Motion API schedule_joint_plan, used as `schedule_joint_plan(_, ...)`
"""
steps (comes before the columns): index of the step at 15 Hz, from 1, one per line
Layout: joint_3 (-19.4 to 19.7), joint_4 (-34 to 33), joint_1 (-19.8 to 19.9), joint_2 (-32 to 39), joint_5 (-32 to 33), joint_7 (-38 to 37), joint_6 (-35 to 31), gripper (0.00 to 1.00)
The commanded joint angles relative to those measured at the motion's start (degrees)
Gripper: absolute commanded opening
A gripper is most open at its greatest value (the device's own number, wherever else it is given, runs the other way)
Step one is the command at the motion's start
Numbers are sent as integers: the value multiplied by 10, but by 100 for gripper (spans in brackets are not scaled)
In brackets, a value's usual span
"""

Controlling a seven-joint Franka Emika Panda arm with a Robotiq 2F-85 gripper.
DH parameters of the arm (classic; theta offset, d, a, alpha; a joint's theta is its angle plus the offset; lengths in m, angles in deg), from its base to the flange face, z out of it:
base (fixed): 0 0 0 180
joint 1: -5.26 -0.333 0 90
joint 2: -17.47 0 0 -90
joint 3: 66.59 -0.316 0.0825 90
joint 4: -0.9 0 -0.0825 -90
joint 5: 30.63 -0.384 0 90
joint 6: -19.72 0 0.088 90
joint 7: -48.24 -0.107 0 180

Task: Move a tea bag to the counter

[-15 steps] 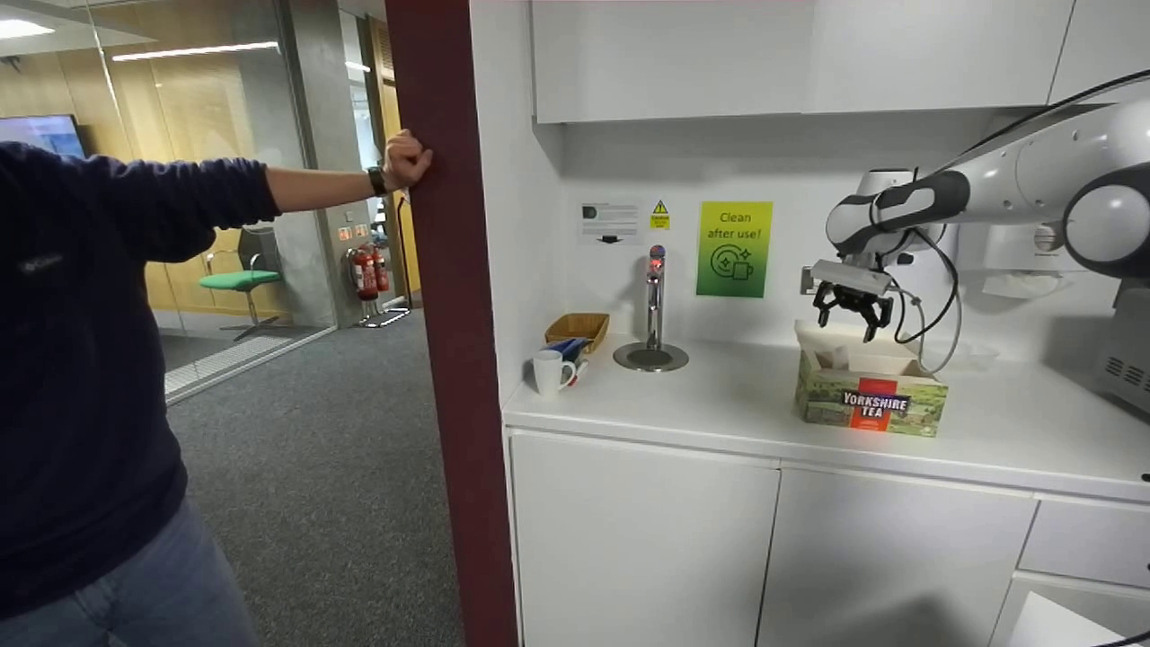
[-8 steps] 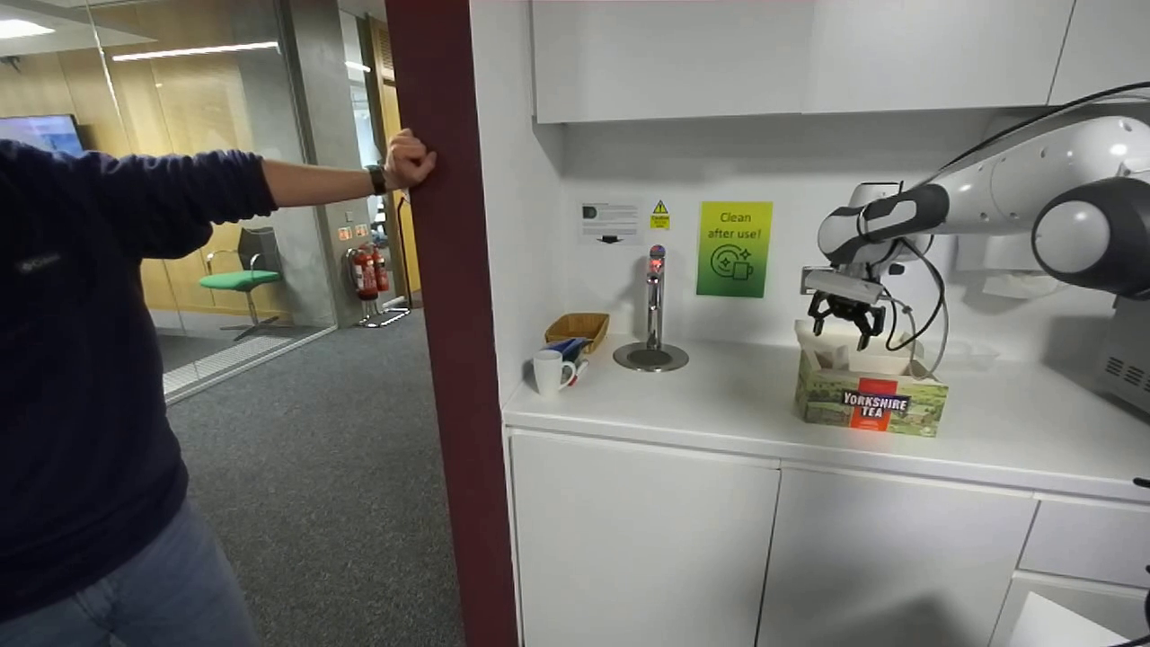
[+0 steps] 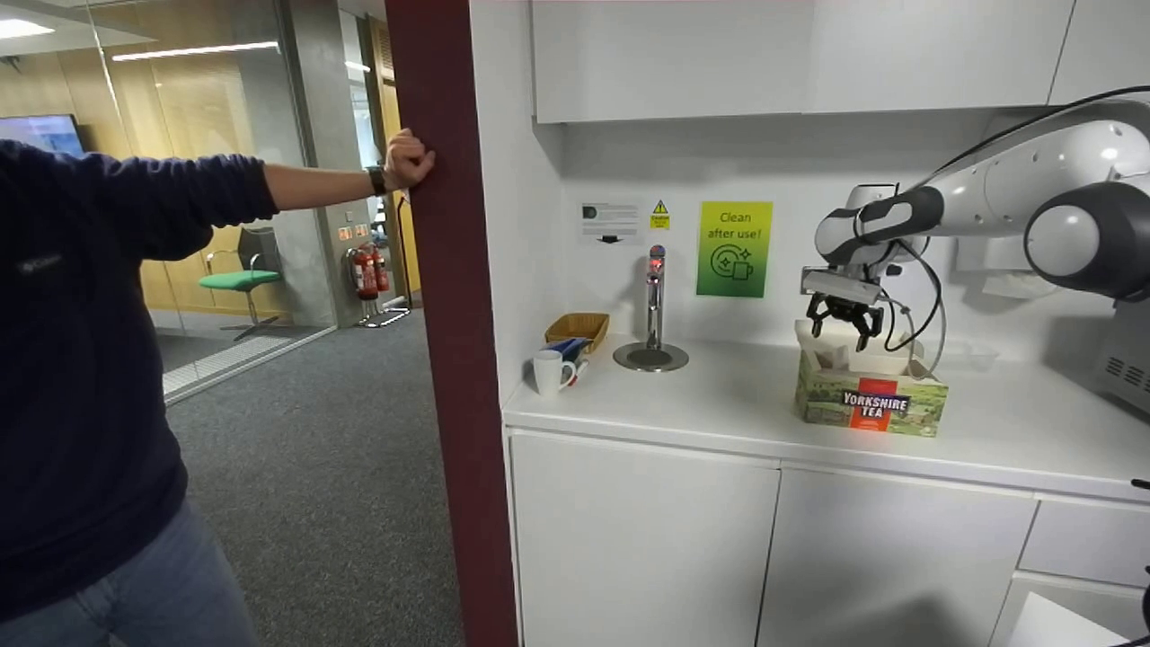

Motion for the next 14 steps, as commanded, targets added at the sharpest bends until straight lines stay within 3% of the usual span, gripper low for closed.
schedule_joint_plan(1,5,1,-6,-2,1,-3,-4,100)
schedule_joint_plan(14,11,13,-18,3,20,-29,-16,100)
